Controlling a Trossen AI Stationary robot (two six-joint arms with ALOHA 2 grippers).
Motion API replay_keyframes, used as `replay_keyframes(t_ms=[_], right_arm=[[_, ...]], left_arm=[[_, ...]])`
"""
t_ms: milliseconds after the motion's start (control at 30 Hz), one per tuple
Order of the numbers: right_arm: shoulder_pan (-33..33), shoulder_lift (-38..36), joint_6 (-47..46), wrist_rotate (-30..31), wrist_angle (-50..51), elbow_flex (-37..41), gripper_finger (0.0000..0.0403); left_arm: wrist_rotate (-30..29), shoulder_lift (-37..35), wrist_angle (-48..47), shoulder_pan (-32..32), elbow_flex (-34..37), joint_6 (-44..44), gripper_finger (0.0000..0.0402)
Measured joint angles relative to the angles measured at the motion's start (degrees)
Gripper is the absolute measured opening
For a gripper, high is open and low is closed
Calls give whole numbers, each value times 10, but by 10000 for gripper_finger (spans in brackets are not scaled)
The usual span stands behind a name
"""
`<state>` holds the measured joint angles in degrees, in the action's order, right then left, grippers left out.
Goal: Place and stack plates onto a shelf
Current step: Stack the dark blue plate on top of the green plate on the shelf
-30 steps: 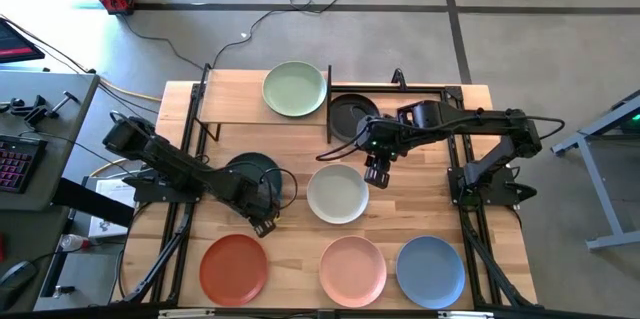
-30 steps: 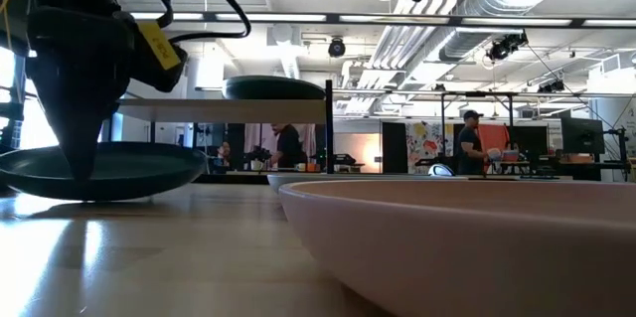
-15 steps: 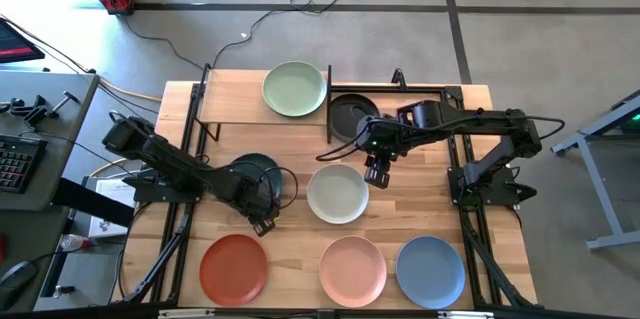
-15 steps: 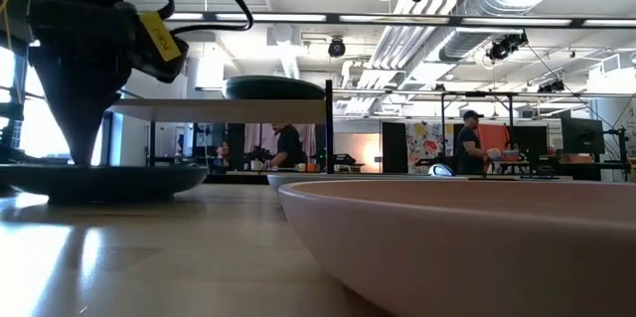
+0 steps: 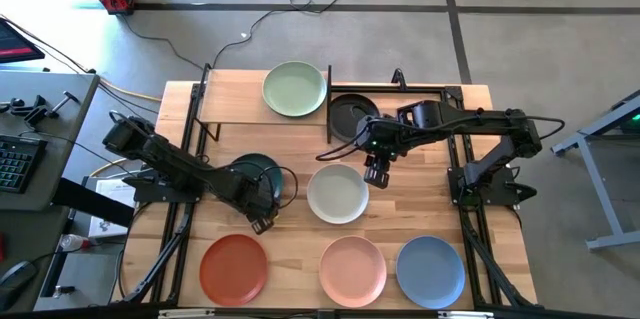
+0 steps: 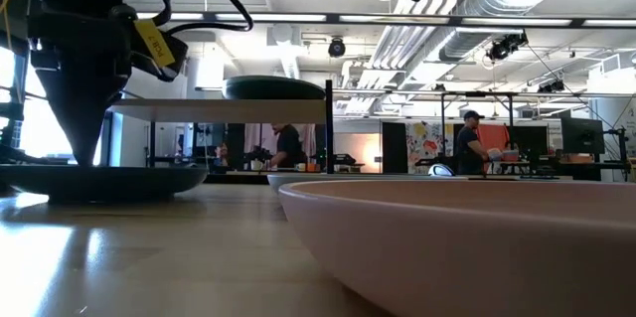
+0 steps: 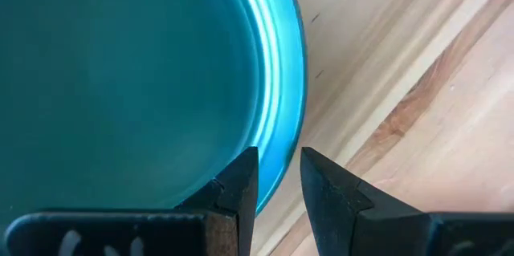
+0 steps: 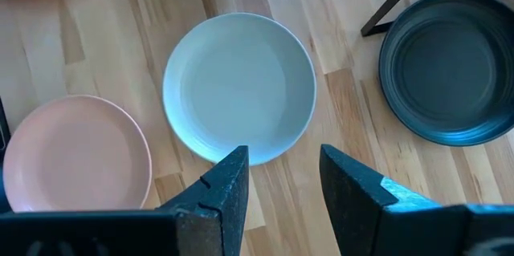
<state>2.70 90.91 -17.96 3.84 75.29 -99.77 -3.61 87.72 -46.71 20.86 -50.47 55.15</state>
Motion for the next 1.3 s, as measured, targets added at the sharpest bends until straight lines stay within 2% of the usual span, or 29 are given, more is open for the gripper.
replay_keyframes(t_ms=[500,833,1033,1300], right_arm=[[0,0,0,-1,-10,14,130],[0,0,-15,-3,-13,14,130],[0,0,-18,-4,-19,14,130],[8,0,-27,-3,-39,14,130]], left_arm=[[10,43,2,0,10,0,83],[5,42,-5,2,-2,-35,8],[8,42,-13,4,-30,-59,4],[-6,42,-130,24,-114,-96,1]])
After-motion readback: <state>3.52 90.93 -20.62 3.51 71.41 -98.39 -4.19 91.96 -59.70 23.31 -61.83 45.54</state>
